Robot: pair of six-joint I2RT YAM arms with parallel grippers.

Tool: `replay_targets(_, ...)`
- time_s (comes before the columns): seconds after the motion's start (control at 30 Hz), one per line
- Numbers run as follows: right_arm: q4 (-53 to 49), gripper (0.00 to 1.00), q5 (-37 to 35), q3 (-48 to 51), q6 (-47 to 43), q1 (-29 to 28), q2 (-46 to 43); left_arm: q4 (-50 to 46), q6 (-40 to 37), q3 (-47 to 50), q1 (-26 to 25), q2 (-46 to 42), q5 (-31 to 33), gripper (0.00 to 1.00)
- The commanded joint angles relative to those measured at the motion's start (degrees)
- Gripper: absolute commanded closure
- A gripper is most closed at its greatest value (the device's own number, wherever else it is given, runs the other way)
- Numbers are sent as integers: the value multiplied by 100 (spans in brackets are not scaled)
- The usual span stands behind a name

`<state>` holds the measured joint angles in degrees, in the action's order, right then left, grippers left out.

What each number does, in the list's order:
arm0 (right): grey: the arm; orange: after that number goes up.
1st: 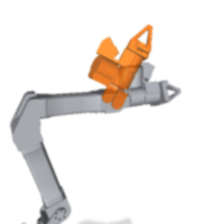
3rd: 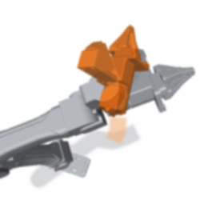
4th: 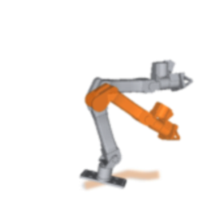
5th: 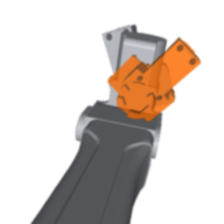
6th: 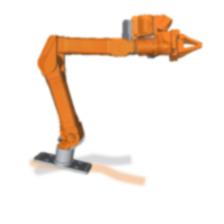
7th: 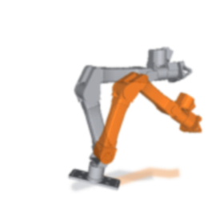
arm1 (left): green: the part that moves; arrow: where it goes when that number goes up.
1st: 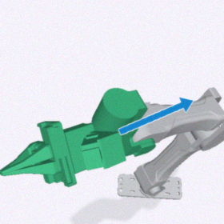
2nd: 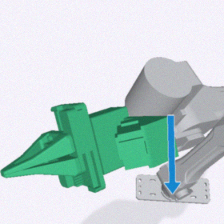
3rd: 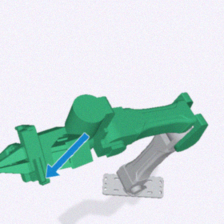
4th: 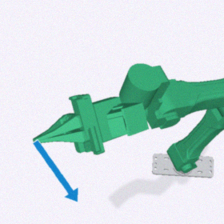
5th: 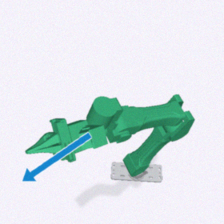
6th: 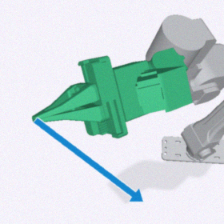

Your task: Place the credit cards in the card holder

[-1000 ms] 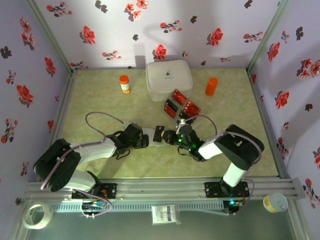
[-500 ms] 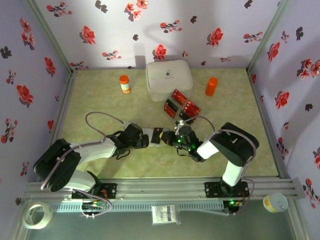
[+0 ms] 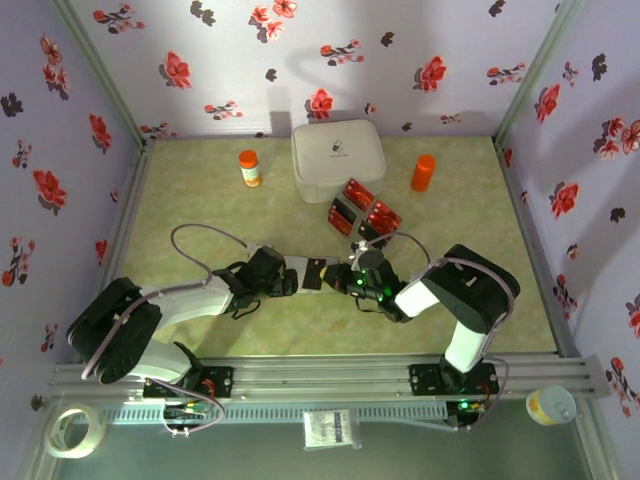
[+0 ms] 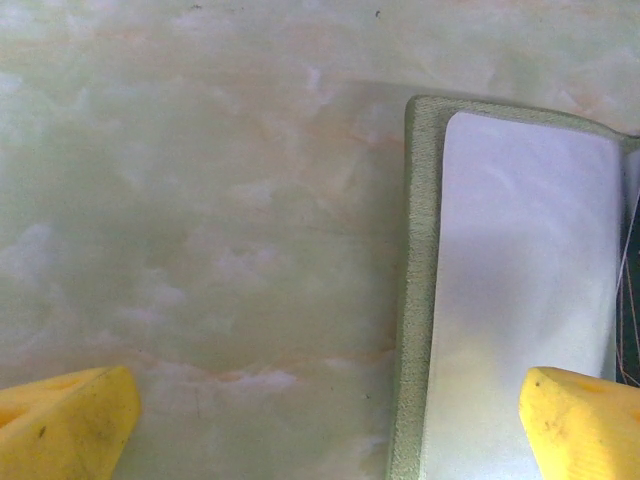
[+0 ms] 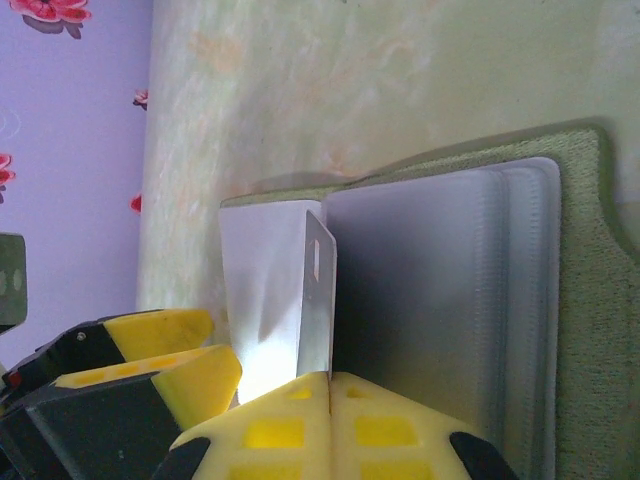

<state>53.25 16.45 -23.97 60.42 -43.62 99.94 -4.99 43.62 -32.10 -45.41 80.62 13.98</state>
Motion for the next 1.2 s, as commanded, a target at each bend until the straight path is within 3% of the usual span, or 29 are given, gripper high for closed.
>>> replay_targets(0.0,-573,100,257,-114,-187,84,-80,-690,110,147,28,199,281,0)
replay_targets(1.17,-2135,100,1126,-849,-658,433,26,-634,134,180,30,228,277,0)
